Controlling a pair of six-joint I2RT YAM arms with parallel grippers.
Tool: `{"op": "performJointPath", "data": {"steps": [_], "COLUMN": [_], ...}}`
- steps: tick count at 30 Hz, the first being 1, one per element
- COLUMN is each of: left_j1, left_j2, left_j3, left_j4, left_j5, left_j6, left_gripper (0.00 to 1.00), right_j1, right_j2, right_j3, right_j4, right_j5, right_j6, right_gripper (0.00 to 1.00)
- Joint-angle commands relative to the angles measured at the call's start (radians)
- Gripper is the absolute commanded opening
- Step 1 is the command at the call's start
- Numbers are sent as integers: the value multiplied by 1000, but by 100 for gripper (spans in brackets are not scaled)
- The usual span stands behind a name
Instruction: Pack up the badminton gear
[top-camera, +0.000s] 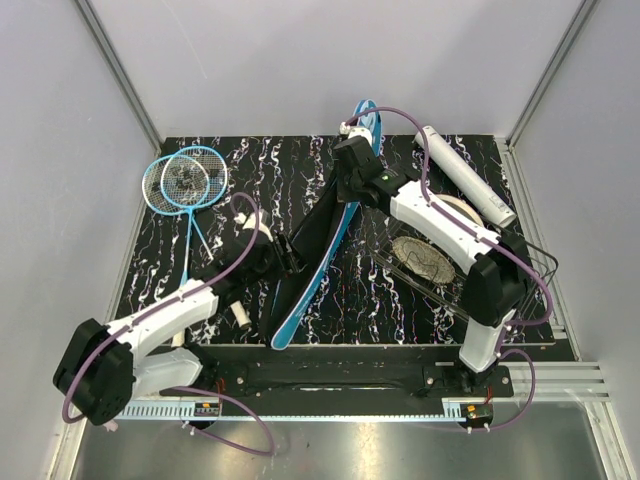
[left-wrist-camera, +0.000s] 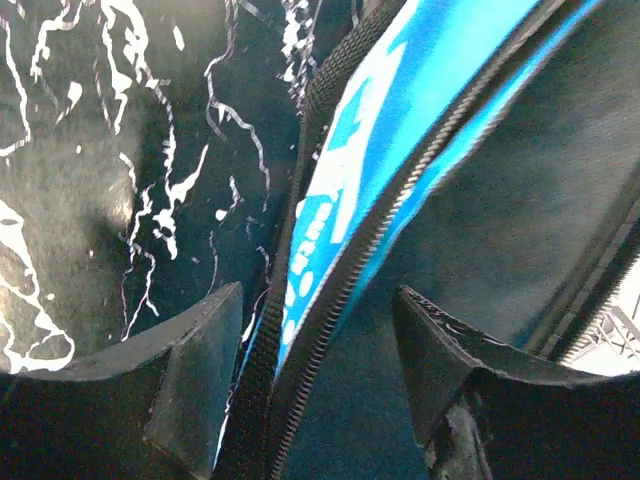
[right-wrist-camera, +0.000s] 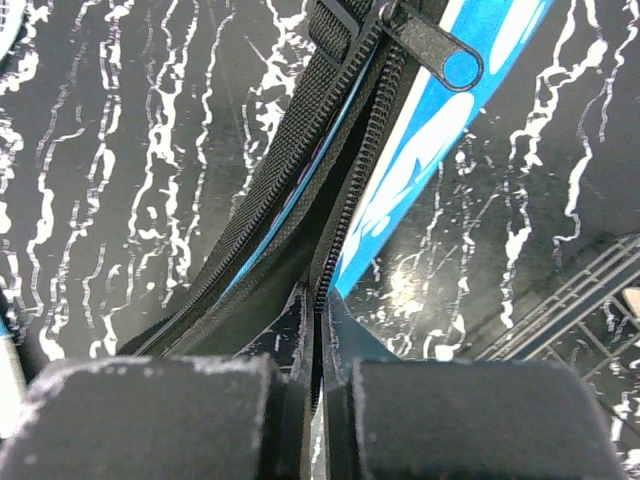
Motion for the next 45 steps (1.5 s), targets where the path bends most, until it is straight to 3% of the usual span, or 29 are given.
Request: {"op": "performJointPath", "data": {"steps": [1,8,16,21,23,25,27,31,33,36,42,45], "left_j1": [7,73,74,76,79,81,77,73,73,73,74,74], "left_j2": [-24,97,391,562,592,600,596,573,556,536,533,530], "left_j3": [119,277,599,720,746,762,769,748,722,693,682,673], "left_j4": [-91,-180,-207,-229,-231,-225,-220,-184,-167,-138,-127,-121], "left_j5": [6,61,43,-16,-29,-16,12,81,115,139,158,158], "left_j6": [139,228,285,296,300,302,302,270,256,237,231,231], "left_gripper": [72,82,80,69,55,27,17,3,0,0,0,0], "right_j1": [-5,-14,-28,-69,-82,-92,-105,-120,-120,-120,-120,-123], "right_j2": [4,21,-15,-55,-61,-65,-62,-26,-3,25,86,97], "right_j3": [31,20,-43,-99,-121,-141,-153,-139,-130,-112,-37,-14], "right_j4": [27,47,96,136,149,155,156,167,175,205,221,224], "right_j5": [82,-35,-104,-166,-164,-135,-75,-101,-120,-144,-170,-106], "right_j6": [-106,-197,-154,-100,-85,-77,-60,-54,-49,-51,-61,-83], "right_gripper": [0,0,0,0,0,0,18,39,49,52,57,53]}}
